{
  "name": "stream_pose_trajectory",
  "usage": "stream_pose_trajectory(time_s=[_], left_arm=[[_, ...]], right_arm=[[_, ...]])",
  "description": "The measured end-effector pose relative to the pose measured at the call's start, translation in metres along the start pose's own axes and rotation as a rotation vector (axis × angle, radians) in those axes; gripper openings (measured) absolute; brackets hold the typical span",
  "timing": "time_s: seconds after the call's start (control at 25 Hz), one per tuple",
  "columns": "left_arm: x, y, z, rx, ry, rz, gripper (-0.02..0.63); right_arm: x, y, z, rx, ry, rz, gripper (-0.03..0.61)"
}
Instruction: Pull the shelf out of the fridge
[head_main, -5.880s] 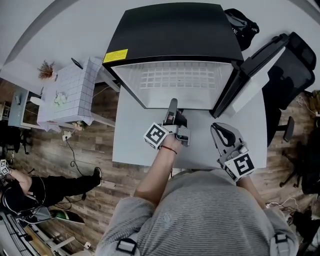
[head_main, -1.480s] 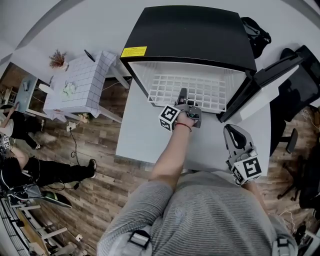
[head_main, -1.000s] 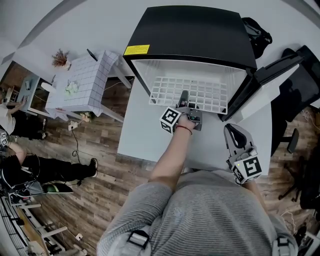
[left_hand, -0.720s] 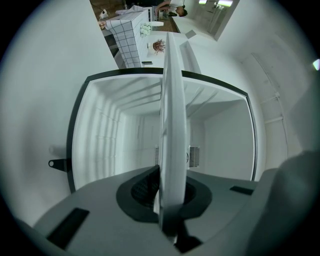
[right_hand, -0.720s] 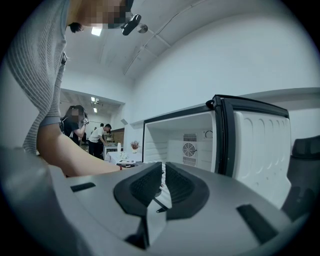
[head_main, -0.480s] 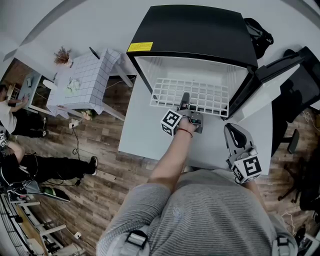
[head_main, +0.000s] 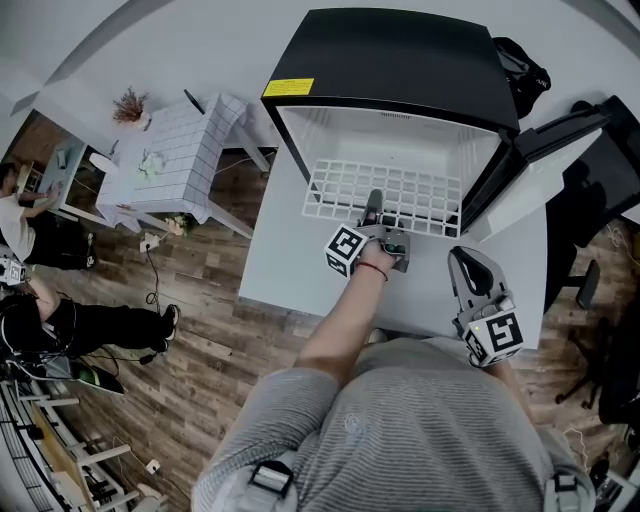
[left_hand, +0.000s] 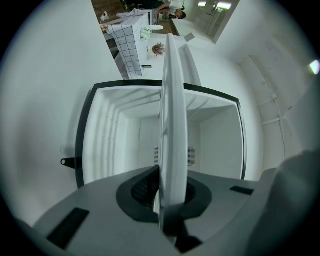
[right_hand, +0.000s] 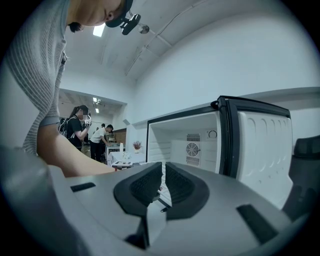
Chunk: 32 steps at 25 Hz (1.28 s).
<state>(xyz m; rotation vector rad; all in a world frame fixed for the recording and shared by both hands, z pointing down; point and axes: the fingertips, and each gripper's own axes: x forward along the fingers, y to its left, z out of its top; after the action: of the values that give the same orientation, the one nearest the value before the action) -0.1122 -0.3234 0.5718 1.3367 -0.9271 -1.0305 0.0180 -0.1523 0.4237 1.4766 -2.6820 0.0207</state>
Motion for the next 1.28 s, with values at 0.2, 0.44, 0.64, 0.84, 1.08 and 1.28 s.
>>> stream_pose_trajectory(time_s=[0.2, 0.44, 0.64, 0.84, 1.08, 1.28], left_arm=[[-0.004, -0.001, 0.001, -0.007, 0.0, -0.004, 0.033], [-0.012, -0.005, -0.001, -0.003, 0.005, -0.012, 0.034], [-0.017, -0.008, -0.002, 0.003, 0.006, -0.01, 0.032], [-0.025, -0.007, -0.004, -0.004, -0.003, -0.003, 0.032], [-0.076, 0.025, -0.009, -0.023, -0.001, 0.058, 0.032], [-0.138, 0.036, 0.025, -0.044, -0.045, 0.08, 0.032]], right_arm=[[0.0, 0.005, 0.0, 0.008, 0.007, 0.0, 0.015], [-0.003, 0.011, 0.0, -0.002, 0.0, 0.007, 0.015], [-0.006, 0.013, 0.001, -0.003, 0.0, 0.006, 0.015], [-0.007, 0.016, 0.0, -0.003, 0.002, 0.008, 0.015], [-0.009, 0.022, -0.001, -0.001, -0.005, 0.022, 0.015], [-0.007, 0.026, -0.008, 0.011, 0.001, 0.035, 0.015]])
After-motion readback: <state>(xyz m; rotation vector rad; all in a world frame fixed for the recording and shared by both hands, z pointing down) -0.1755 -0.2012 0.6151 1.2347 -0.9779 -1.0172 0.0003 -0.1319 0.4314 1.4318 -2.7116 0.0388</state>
